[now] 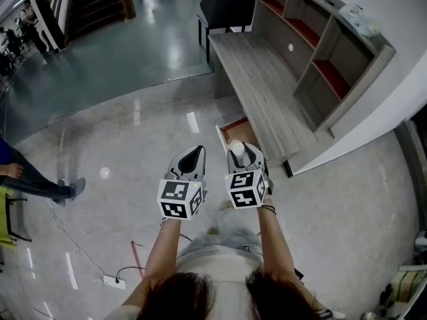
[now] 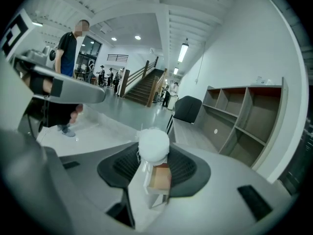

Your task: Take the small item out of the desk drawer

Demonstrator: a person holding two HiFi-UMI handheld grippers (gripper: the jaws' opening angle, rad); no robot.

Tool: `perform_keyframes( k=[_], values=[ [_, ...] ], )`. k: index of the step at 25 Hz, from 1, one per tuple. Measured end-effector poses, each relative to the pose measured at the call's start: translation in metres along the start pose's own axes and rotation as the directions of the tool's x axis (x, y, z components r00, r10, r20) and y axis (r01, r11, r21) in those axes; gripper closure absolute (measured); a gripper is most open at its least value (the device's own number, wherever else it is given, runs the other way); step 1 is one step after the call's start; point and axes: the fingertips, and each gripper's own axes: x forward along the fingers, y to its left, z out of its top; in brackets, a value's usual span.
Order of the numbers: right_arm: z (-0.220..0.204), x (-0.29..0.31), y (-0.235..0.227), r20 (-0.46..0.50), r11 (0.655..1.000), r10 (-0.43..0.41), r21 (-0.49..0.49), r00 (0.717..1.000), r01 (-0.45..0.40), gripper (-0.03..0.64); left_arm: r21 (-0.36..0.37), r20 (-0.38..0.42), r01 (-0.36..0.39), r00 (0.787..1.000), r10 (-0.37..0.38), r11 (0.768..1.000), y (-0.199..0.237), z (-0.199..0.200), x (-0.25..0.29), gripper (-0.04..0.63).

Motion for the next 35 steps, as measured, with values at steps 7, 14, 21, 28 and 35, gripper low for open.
perform_keyframes(
  k=[7, 14, 21, 28, 35],
  values=[
    [0.019, -0.013, -0.007, 0.055, 0.999, -0.007, 0.031, 0.998, 0.005, 0.434, 0.013, 0.008, 0.004, 1.0, -0.004, 1.0, -0.001, 0.011, 0.002, 0.589],
    [0.046, -0.031, -0.022, 0.127, 0.999, -0.001, 0.047, 0.992, -0.005, 0.434, 0.027, 0.024, -0.015, 1.0, 0.014, 1.0, -0.005, 0.029, 0.004, 0.589],
    [0.063, -0.053, -0.04, 0.208, 0.999, 0.018, 0.041, 0.978, -0.027, 0.434, 0.041, 0.034, -0.036, 0.999, 0.034, 0.999, -0.021, 0.042, 0.008, 0.589],
    [0.075, -0.082, -0.065, 0.287, 0.998, 0.03, 0.051, 0.957, -0.047, 0.434, 0.05, 0.048, -0.037, 0.998, 0.034, 0.998, -0.051, 0.053, 0.011, 0.589],
    [0.075, -0.106, -0.09, 0.329, 0.996, 0.03, 0.072, 0.944, -0.057, 0.434, 0.063, 0.058, -0.04, 0.998, 0.036, 0.997, -0.08, 0.062, 0.012, 0.589]
  ],
)
